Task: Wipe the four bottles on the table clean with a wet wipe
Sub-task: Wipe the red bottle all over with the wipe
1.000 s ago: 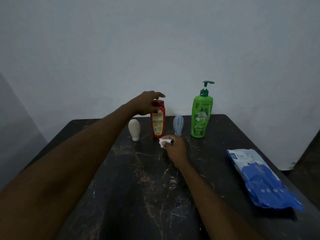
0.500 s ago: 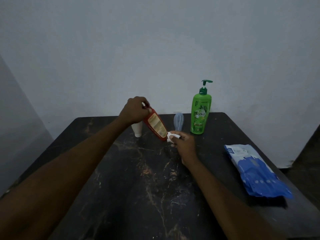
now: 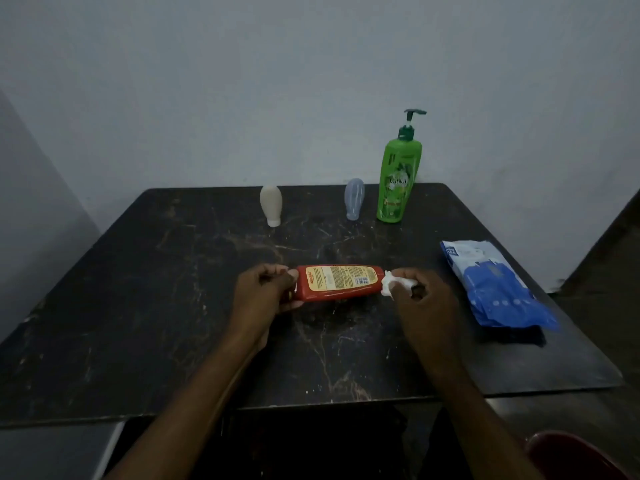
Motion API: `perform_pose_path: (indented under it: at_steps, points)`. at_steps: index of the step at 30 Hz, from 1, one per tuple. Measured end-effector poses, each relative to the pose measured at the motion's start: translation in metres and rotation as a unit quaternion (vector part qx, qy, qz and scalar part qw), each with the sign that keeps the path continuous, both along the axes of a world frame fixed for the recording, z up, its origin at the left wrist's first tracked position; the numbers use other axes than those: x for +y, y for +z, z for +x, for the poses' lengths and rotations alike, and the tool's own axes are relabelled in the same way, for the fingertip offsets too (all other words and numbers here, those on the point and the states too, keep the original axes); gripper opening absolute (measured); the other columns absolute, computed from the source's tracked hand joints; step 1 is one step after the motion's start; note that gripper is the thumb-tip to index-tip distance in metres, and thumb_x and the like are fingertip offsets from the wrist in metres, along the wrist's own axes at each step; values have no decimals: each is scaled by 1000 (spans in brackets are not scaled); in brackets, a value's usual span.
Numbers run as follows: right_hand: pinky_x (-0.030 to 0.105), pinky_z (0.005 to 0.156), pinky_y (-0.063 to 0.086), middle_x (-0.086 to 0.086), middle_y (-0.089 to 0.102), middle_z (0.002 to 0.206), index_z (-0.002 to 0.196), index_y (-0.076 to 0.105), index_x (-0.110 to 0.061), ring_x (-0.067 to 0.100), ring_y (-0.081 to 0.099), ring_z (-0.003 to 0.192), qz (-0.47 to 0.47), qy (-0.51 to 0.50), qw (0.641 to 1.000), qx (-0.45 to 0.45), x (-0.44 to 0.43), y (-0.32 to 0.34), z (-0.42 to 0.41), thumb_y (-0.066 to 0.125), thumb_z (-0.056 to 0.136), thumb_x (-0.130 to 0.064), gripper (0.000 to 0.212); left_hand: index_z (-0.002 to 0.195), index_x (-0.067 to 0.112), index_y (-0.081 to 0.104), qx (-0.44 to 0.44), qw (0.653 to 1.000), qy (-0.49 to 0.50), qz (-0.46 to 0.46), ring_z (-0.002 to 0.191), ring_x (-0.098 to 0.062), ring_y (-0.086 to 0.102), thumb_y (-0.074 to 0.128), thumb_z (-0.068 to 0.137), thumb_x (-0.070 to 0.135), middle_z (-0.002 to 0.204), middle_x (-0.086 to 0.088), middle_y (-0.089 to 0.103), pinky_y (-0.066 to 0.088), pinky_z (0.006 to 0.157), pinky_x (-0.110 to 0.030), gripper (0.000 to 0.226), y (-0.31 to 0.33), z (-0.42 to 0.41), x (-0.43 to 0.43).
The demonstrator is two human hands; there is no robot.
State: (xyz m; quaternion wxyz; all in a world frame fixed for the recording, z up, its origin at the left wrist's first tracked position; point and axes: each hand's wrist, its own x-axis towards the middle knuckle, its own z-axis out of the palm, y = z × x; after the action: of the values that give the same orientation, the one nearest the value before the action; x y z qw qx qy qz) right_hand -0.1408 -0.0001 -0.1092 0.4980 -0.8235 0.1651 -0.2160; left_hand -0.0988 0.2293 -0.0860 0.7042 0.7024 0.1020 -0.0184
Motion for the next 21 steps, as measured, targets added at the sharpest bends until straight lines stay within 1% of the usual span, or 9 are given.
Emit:
perform_pose_path:
  at_steps: [2,5,9,11,13,14,15,18,21]
  points:
    - [13,69,41,-9,62,101,109,63,-26,2,58,88,-35,-17,999,-5,-1,-11,-8,65,92,-25,17,110,10,65,-1,1000,-3,-16,93,-21,75,65,96,13,110,-9,71,63,75,-36,14,-12,-12,-2]
    - [7,66,32,-6,60,101,107,64,-20,5,55,88,-79,-36,996,8,-2,-19,-15,65,92,-20,15,113,10,66,-15,1000,-14,-18,94,-21,75,65,96,11,112,-9,70,64,75,-37,17,-23,-25,-7]
    - [7,62,29,-6,56,103,110,64,-18,3,51,88,-104,-36,993,35,0,-22,-19,63,94,-18,16,120,14,66,-34,998,-57,26,102,-21,72,67,95,14,120,-8,67,63,80,-37,25,-30,-28,-5]
    - [6,63,30,-4,59,107,113,64,-18,3,52,90,-113,-31,992,36,1,-22,-19,63,94,-18,20,126,19,65,-53,990,-94,95,109,-17,68,76,89,23,126,-3,65,61,86,-35,39,-33,-27,2]
    - [5,63,31,0,60,114,115,64,-17,3,53,93,-119,-24,992,31,1,-21,-20,63,94,-17,22,132,25,62,-86,960,-141,224,111,-5,61,84,79,34,128,10,61,52,90,-23,58,-35,-27,10]
    - [5,63,31,1,60,115,115,64,-16,3,53,93,-123,-21,992,29,2,-21,-20,63,94,-17,22,134,26,59,-102,944,-159,271,111,-1,57,86,76,35,128,13,58,48,90,-19,65,-33,-27,12]
    - [5,62,32,2,60,115,115,64,-16,3,53,93,-126,-16,992,27,2,-20,-21,64,93,-17,22,137,27,57,-115,930,-172,305,113,-1,55,87,74,35,131,12,56,47,93,-21,70,-31,-26,14]
    - [6,63,33,3,61,114,114,65,-12,5,55,92,-134,4,991,24,3,-20,-21,63,94,-18,21,142,27,52,-149,894,-195,375,125,-9,51,86,75,39,141,7,53,46,107,-35,77,-29,-24,17]
    - [5,62,32,6,64,112,115,66,-9,5,55,91,-139,1,990,34,2,-21,-17,62,95,-17,22,144,27,51,-173,867,-210,418,127,-6,46,85,75,45,144,7,51,43,107,-32,79,-31,-23,19]
